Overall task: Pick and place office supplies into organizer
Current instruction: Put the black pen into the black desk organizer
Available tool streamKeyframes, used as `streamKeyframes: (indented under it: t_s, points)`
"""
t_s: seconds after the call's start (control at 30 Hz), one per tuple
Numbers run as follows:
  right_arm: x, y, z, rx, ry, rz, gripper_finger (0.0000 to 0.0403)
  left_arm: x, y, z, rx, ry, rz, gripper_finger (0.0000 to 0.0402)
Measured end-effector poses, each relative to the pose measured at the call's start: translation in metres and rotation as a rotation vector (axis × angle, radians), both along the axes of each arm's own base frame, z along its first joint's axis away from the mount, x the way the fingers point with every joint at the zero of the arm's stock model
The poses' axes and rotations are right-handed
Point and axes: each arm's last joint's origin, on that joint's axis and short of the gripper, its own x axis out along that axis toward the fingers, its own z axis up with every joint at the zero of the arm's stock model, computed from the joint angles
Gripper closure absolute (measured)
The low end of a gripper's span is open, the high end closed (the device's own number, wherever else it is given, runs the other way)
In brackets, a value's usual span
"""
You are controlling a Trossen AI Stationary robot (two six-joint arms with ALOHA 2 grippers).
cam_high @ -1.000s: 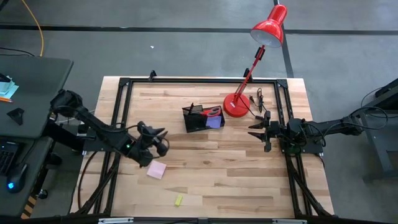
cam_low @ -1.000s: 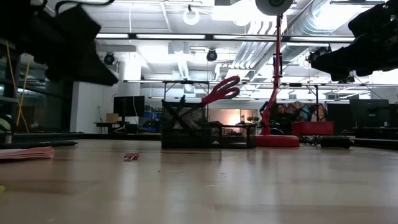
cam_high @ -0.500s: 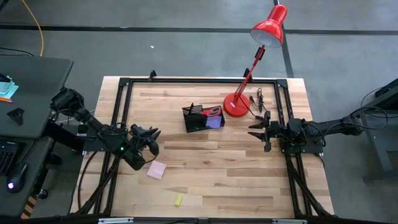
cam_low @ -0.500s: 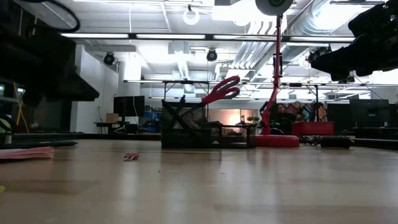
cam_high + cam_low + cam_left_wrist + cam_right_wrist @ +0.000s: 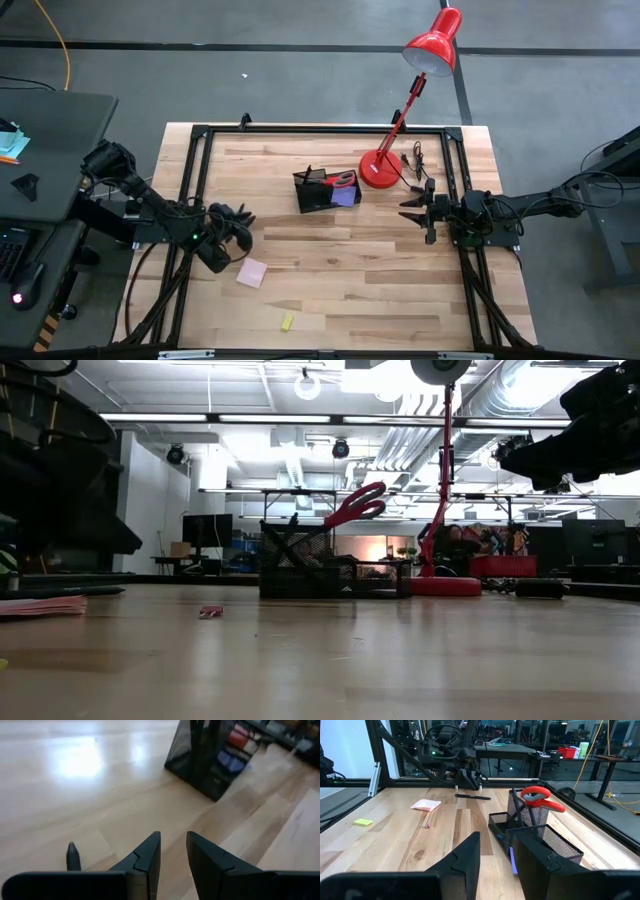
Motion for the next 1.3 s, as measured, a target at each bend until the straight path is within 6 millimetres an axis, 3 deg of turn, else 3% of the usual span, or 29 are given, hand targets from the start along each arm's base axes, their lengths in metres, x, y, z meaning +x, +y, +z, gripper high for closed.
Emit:
streamKeyframes:
  t_s: [0.43, 0.9, 1.13, 1.3]
  points:
    - [0.0, 0.0, 0.0, 0.0, 0.0, 0.0, 0.0295, -0.01, 0.004, -0.005, -0.11, 0.062, 0.06, 0.0318]
    - [0.0, 0.0, 0.0, 0.0, 0.0, -0.001, 0.0295, -0.008, 0.005, 0.009, -0.156, 0.023, 0.186, 0.0318]
    - [0.0, 0.0, 0.0, 0.0, 0.0, -0.001, 0.0295, 0.006, 0.012, 0.009, -0.146, 0.091, 0.258, 0.0318]
    - [0.0, 0.0, 0.0, 0.0, 0.0, -0.004, 0.0295, 0.022, 0.006, 0.005, -0.03, 0.067, 0.264, 0.0319]
